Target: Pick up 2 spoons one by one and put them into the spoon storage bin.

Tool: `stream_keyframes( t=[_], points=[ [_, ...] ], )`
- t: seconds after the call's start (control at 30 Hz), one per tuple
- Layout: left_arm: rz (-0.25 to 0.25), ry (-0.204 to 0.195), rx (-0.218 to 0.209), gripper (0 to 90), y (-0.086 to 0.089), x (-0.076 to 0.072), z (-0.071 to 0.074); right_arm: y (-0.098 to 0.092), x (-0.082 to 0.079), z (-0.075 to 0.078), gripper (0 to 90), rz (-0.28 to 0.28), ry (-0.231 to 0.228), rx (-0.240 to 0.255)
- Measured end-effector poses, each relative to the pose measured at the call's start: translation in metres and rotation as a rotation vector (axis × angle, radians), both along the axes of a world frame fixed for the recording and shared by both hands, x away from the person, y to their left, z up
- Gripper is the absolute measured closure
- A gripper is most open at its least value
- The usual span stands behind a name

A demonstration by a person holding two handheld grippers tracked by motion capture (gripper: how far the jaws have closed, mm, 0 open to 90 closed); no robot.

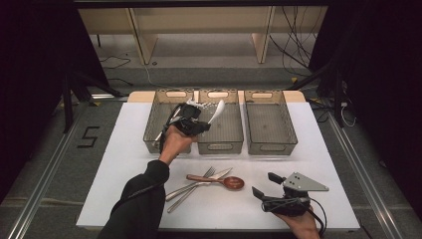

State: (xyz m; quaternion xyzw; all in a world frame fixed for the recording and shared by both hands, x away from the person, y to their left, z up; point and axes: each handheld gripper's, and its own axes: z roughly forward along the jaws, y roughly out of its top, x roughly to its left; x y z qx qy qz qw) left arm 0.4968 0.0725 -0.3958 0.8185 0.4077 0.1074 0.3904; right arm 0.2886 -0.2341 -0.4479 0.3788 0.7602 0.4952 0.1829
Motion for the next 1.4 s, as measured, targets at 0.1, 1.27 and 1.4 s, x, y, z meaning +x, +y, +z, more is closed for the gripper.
stream_keyframes(
  t=[0.1,1.27,1.4],
  points=[
    [0.008,0.006,0.005,84.7,-0.001,0.004,-0.004,0.000,0.000,0.000,25.8,0.001,-0.001,-0.001],
    [0.012,0.056,0.029,56.9,-0.010,0.008,-0.005,0.000,0.000,0.000,25.9,0.003,-0.005,-0.004],
    [-0.010,0.061,0.018,43.7,-0.008,0.001,0.004,0.000,0.000,0.000,25.9,0.003,-0.008,-0.001]
  ],
)
